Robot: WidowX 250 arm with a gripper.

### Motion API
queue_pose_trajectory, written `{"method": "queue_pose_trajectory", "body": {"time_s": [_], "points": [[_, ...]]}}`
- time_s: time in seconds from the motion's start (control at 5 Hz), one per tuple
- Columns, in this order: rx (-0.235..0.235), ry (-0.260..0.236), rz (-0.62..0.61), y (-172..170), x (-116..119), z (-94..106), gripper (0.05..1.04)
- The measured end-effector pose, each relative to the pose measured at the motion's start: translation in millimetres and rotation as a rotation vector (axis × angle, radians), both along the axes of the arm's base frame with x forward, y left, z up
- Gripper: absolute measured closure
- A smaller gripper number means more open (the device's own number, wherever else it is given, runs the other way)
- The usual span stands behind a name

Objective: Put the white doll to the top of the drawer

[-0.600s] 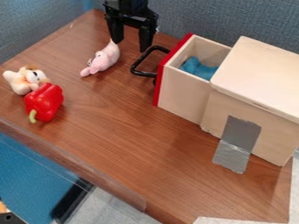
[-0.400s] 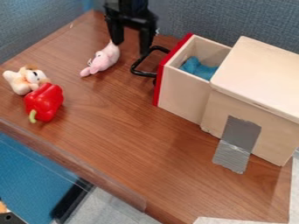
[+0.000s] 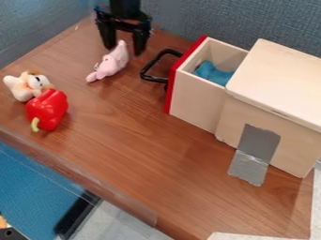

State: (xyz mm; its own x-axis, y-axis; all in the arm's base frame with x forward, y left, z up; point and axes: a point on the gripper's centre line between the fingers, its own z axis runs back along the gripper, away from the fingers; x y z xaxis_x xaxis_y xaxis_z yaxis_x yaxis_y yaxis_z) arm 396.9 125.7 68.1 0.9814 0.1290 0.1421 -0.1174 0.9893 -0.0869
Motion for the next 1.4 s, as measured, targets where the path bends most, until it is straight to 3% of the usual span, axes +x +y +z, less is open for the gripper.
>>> {"method": "queue_pose_trajectory", "body": {"time_s": [0.4,0.6,0.8,1.0,1.2,1.4], "points": [[0.034,0.046,0.022,16,-2,-13.2,0.083],[0.064,0.098,0.032,23,-7,-32.1,0.084],[0.063,0.128,0.034,24,-9,-43.7,0.084],[0.069,0.123,0.028,24,-9,-44.3,0.132],[0.07,0.132,0.032,22,-12,-50.3,0.413],[0.077,0.131,0.027,20,-11,-50.6,0.616]]}}
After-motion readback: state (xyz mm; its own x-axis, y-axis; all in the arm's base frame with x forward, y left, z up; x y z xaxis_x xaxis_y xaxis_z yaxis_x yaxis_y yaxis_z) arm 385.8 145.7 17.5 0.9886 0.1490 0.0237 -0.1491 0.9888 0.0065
